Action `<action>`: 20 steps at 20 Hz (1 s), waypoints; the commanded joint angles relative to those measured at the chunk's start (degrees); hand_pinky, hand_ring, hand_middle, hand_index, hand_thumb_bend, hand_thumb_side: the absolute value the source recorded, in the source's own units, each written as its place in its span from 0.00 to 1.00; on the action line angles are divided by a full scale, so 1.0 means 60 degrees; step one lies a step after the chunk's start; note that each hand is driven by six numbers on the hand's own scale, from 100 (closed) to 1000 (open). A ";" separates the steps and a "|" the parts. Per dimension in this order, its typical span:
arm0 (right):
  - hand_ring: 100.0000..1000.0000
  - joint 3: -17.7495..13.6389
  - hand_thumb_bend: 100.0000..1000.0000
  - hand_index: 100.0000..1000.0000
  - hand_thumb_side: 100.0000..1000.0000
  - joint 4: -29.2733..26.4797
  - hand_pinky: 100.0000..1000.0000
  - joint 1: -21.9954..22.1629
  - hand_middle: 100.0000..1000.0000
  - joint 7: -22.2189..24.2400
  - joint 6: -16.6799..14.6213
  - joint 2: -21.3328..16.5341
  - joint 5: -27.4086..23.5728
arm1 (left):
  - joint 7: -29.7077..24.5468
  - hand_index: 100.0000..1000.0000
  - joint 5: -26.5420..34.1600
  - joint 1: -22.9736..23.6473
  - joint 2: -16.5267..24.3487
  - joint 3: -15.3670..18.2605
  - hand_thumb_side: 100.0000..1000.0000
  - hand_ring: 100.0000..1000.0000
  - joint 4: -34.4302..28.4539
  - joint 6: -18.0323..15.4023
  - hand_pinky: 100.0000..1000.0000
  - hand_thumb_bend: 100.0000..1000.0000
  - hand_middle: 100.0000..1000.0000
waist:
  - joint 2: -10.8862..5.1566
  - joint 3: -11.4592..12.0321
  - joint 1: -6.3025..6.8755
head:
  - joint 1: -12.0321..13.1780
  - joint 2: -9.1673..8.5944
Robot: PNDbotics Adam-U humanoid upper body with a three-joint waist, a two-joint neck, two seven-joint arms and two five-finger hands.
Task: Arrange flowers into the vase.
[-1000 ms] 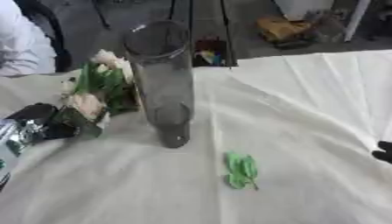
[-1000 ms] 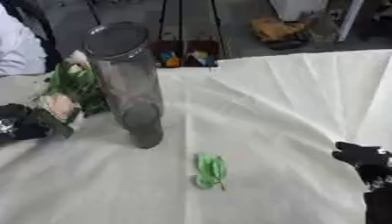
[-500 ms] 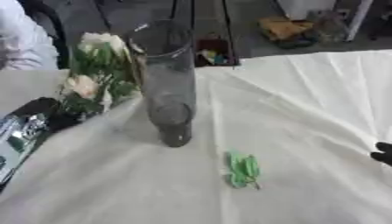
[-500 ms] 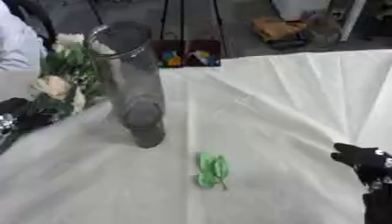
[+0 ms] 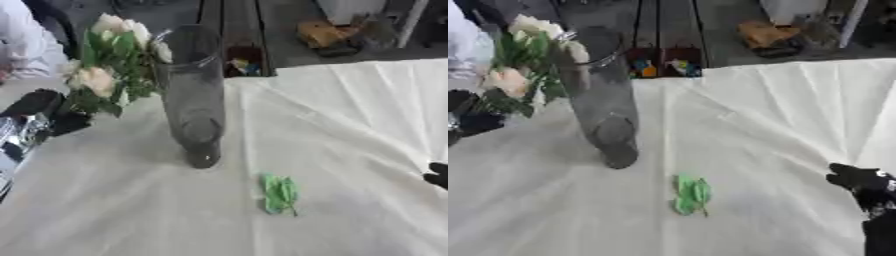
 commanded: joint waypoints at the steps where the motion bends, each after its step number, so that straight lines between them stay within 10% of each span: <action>1: 0.72 -0.0037 0.00 0.56 1.00 -0.0167 0.69 -0.0003 0.51 -0.0009 0.0033 -0.0166 -0.0088 | 0.0293 0.00 0.0194 -0.0236 0.0430 0.0365 0.77 0.00 -0.0447 0.0150 0.00 0.00 0.00 | -0.0277 0.0027 0.0003 | -0.0002 0.0098; 20: 0.72 -0.0092 0.00 0.57 1.00 -0.0167 0.69 0.0090 0.51 -0.0003 0.0080 -0.0144 -0.0193 | 0.4109 0.00 0.3497 -0.0346 0.0415 0.1376 0.83 0.00 -0.1886 0.1119 0.00 0.00 0.00 | -0.0386 0.0110 -0.0043 | -0.0069 0.0087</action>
